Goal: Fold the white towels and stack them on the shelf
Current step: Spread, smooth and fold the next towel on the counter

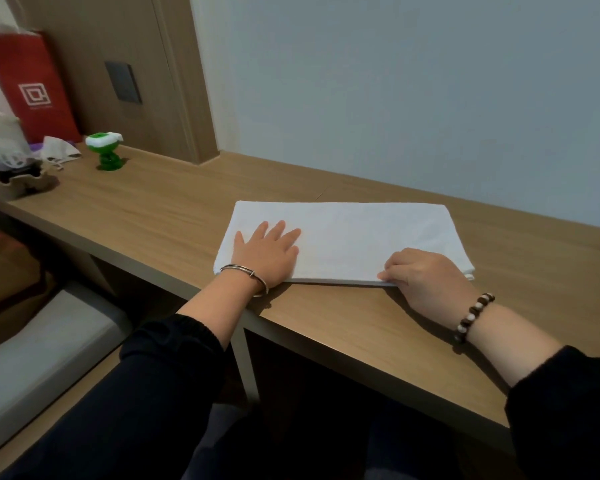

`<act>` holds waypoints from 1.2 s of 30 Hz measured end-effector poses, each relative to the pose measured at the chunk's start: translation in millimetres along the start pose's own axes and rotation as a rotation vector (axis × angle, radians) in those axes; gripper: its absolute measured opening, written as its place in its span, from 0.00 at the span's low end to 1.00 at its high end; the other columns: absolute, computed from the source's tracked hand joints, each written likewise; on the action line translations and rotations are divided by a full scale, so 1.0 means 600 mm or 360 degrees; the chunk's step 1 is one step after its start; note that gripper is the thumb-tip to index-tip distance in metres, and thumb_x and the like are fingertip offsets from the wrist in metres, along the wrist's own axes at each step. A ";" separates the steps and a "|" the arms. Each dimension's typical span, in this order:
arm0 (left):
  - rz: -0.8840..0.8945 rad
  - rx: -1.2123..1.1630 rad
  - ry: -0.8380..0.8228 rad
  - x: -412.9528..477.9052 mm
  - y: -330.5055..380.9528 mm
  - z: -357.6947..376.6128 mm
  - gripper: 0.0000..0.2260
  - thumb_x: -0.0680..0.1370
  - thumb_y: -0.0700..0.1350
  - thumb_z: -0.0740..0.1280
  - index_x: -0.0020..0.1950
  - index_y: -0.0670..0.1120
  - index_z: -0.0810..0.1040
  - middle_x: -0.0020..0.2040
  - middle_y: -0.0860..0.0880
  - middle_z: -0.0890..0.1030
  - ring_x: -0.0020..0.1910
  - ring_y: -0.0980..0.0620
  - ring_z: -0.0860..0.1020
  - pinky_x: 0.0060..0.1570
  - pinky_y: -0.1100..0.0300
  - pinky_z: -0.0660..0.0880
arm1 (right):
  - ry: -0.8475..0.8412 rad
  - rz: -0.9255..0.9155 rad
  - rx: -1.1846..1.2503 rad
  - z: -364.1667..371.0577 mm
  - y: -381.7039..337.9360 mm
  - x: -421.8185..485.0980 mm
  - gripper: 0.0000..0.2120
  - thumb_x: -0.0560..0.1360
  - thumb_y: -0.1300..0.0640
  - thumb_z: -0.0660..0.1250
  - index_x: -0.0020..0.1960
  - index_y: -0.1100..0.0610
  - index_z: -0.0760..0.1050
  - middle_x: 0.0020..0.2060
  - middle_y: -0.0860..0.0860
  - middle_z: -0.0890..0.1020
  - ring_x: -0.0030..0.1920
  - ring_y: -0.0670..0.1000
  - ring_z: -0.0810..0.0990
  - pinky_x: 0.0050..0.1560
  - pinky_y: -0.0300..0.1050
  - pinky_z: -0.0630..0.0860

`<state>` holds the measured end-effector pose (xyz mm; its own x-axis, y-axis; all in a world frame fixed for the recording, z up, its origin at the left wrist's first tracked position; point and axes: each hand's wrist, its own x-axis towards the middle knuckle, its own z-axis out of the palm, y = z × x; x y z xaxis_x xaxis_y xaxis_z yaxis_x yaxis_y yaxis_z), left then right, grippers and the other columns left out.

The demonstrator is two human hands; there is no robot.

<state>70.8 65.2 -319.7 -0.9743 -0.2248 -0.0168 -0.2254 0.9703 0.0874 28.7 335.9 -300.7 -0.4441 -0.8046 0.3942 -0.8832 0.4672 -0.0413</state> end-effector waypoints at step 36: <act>0.0116 0.0071 0.0004 0.026 0.054 0.008 0.23 0.80 0.58 0.42 0.76 0.63 0.46 0.78 0.55 0.46 0.77 0.48 0.45 0.70 0.36 0.45 | -0.0130 0.0231 -0.0291 -0.020 0.023 -0.035 0.18 0.69 0.73 0.68 0.53 0.57 0.82 0.44 0.54 0.77 0.45 0.55 0.75 0.33 0.45 0.71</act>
<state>48.5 93.3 -322.1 -0.9881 -0.1534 -0.0098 -0.1537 0.9871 0.0438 27.6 363.9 -298.7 -0.5816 -0.7476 0.3206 -0.7706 0.6326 0.0775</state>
